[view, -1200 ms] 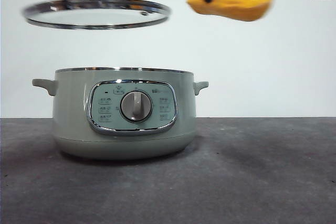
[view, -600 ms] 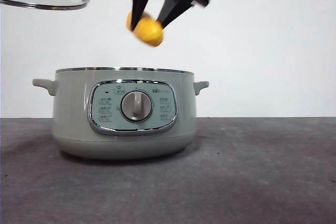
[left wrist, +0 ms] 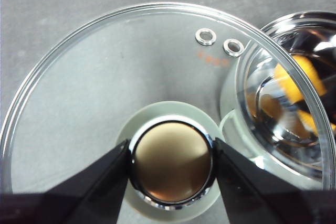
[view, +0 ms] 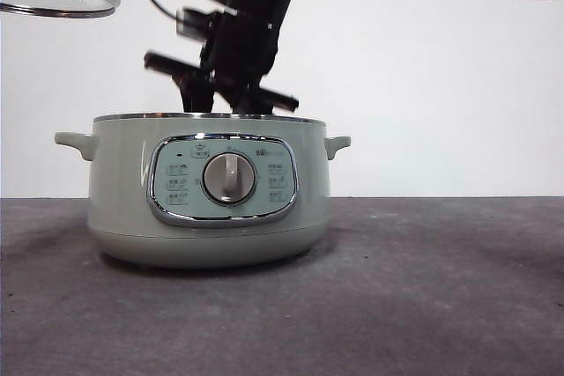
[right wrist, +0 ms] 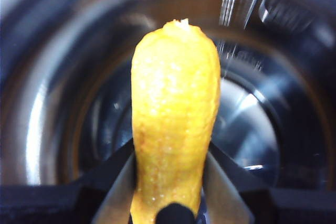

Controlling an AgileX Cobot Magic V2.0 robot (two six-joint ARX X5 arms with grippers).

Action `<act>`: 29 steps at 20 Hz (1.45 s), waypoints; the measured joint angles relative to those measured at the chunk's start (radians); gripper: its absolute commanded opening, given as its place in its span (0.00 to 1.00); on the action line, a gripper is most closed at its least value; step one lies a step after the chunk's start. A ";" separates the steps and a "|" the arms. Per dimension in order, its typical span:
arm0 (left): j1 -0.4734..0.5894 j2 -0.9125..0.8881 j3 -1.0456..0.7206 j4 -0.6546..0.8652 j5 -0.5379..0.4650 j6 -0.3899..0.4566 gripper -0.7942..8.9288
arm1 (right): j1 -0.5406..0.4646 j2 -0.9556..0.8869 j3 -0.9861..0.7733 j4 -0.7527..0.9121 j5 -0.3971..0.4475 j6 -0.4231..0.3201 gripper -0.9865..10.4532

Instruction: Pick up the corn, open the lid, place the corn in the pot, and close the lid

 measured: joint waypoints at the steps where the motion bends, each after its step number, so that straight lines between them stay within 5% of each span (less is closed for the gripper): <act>1: 0.000 0.000 0.000 0.005 0.009 0.000 0.07 | 0.000 0.014 0.000 -0.001 -0.001 0.000 0.08; 10: 0.000 0.000 0.000 0.016 0.031 0.000 0.07 | 0.000 0.030 0.000 -0.053 -0.026 0.002 0.10; 13: 0.000 0.003 0.000 0.019 0.049 0.000 0.07 | 0.000 0.030 0.000 -0.079 -0.027 0.008 0.53; 14: 0.000 0.007 0.000 0.020 0.071 0.000 0.07 | 0.001 0.030 0.000 -0.081 -0.027 0.009 0.56; 18: -0.004 0.048 0.000 0.023 0.079 0.000 0.07 | 0.011 0.030 0.065 -0.124 0.026 0.012 0.56; 22: -0.010 0.067 0.000 0.025 0.079 0.000 0.07 | 0.024 -0.009 0.261 -0.372 0.089 -0.006 0.53; 26: -0.056 0.118 0.000 0.039 0.078 0.000 0.07 | 0.023 -0.164 0.281 -0.434 0.160 -0.014 0.12; 29: -0.115 0.166 0.000 0.054 0.077 0.000 0.07 | 0.030 -0.324 0.257 -0.434 0.218 -0.014 0.08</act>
